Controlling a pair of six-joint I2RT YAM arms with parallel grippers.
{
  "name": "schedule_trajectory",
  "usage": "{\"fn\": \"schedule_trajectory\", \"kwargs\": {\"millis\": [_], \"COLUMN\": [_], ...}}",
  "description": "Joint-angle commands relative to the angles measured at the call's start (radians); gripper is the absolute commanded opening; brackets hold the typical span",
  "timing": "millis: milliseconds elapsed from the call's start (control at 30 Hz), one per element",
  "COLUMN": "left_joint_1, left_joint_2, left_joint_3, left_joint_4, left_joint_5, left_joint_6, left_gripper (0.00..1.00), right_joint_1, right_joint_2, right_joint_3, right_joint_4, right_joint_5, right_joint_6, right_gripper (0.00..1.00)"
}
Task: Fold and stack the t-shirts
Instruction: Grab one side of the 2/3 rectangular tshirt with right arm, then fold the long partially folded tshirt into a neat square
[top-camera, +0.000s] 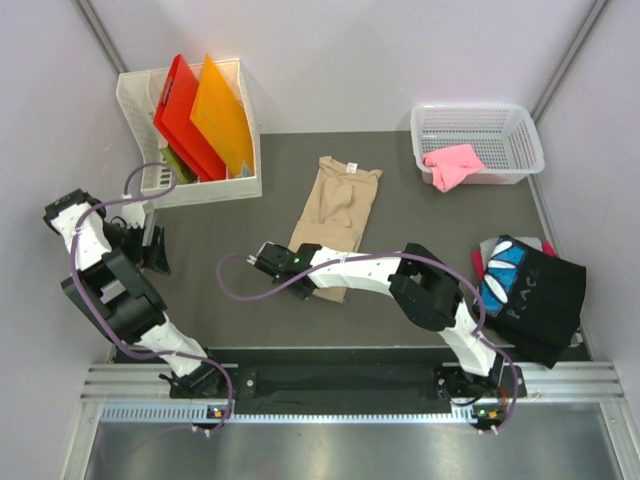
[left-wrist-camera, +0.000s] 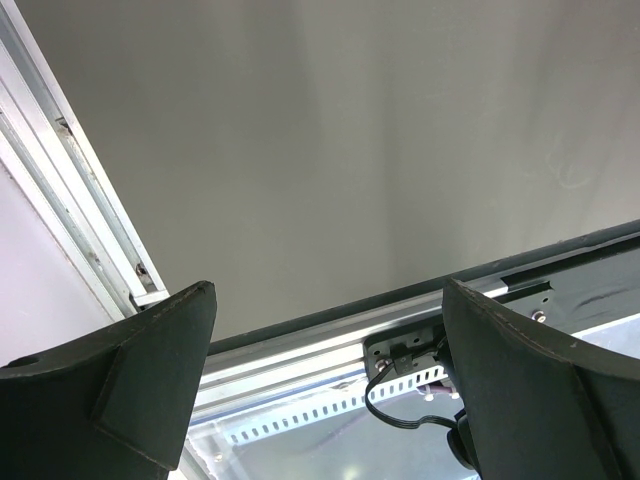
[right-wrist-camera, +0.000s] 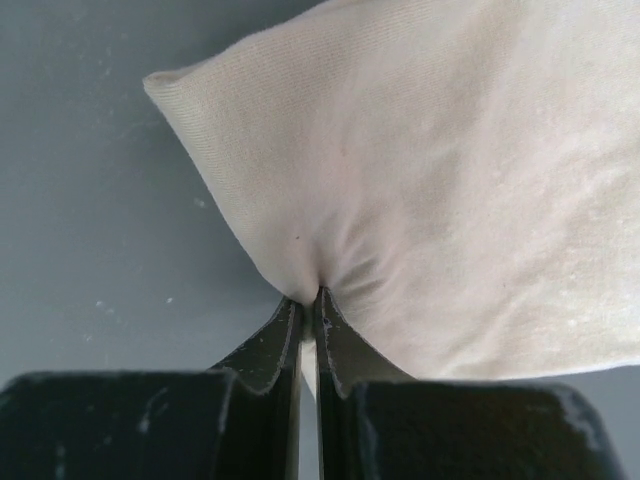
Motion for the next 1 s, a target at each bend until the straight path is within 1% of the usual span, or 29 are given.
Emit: {"fn": "schedule_trajectory", "kwargs": {"millis": [0, 200, 367, 467, 600, 733, 833, 967], "left_joint_1": [0.0, 0.0, 0.0, 0.002, 0.002, 0.0, 0.0, 0.0], "left_joint_2": [-0.004, -0.001, 0.0, -0.003, -0.015, -0.021, -0.021, -0.014], "left_joint_3": [0.019, 0.022, 0.026, 0.029, 0.028, 0.032, 0.04, 0.051], "left_joint_4": [-0.128, -0.129, -0.135, -0.14, -0.149, -0.157, -0.161, -0.166], "left_joint_5": [0.027, 0.032, 0.029, 0.03, 0.03, 0.03, 0.036, 0.039], "left_joint_6": [0.008, 0.01, 0.011, 0.013, 0.019, 0.019, 0.019, 0.014], "left_gripper": [0.99, 0.99, 0.99, 0.99, 0.99, 0.99, 0.99, 0.99], "right_joint_1": [0.05, 0.162, 0.208, 0.234, 0.267, 0.271, 0.264, 0.215], "right_joint_2": [-0.04, -0.117, -0.165, -0.192, -0.237, -0.27, -0.293, -0.286], "right_joint_3": [0.048, 0.115, 0.189, 0.241, 0.305, 0.348, 0.339, 0.355], "right_joint_4": [-0.1, -0.198, -0.298, -0.359, -0.407, -0.44, -0.428, -0.411], "right_joint_5": [-0.099, -0.158, -0.188, -0.181, -0.194, -0.172, -0.139, -0.113], "right_joint_6": [0.069, 0.117, 0.157, 0.174, 0.192, 0.209, 0.205, 0.183], "right_gripper": [0.0, 0.0, 0.0, 0.0, 0.0, 0.0, 0.0, 0.0]}}
